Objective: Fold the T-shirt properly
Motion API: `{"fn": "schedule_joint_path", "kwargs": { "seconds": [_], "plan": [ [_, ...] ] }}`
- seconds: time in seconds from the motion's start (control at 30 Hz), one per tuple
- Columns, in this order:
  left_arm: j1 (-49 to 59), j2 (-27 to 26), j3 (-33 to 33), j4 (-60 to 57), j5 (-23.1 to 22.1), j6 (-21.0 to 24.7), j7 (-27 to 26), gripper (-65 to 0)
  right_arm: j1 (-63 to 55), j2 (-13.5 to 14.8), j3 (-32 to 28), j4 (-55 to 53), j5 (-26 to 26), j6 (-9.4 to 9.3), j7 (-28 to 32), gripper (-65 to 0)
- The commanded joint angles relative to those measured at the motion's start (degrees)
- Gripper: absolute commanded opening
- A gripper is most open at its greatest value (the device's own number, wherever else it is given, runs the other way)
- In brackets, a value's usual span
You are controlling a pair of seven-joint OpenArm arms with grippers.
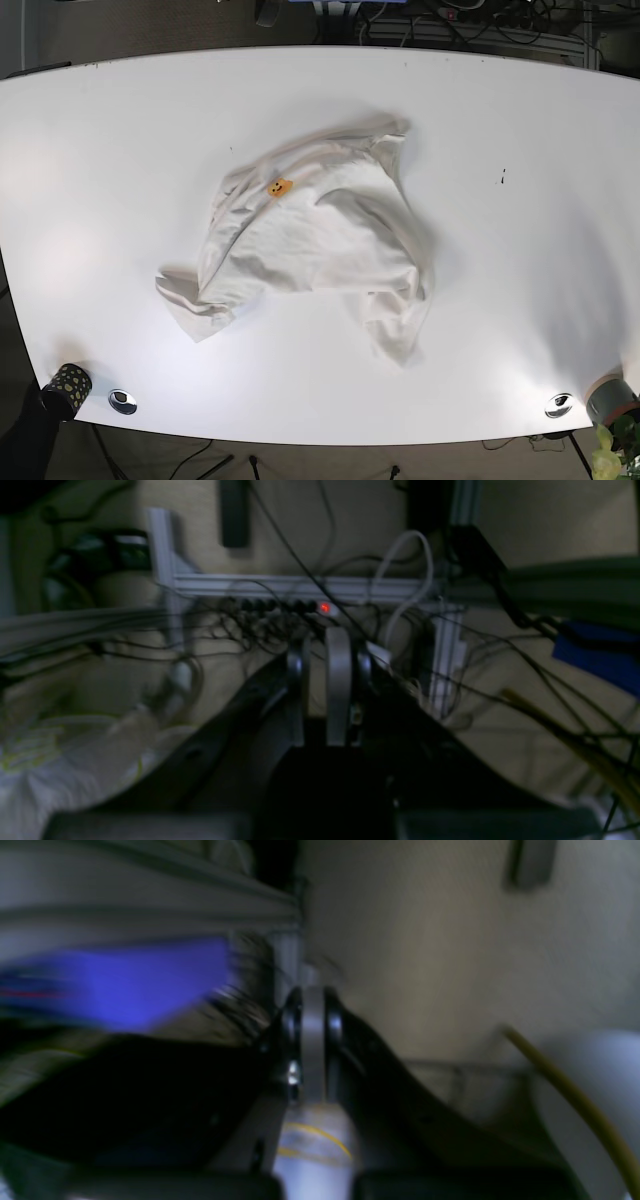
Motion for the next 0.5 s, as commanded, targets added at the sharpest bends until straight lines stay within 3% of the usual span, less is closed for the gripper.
{"fn": "schedule_joint_path", "kwargs": {
  "seconds": [0.0,0.2,0.47],
  "plan": [
    [3.6,0.0,-1.1,4.8,0.3,0.2,-0.7,-60.7,-3.3,1.6,-1.6,5.5,2.6,-0.59,-2.7,-64.8],
    [8.1,0.0,-1.8,14.3,0.2,0.2,-0.7,-60.7,-9.7,3.1,-2.4,18.2,9.1,-0.59,-8.0,-64.8],
    [8.1,0.3,-5.4,17.1,-0.1,0.2,-0.8,-60.7,-14.7,3.1,-2.2,28.7,9.6,-0.59,-8.6,-64.8]
  ]
}}
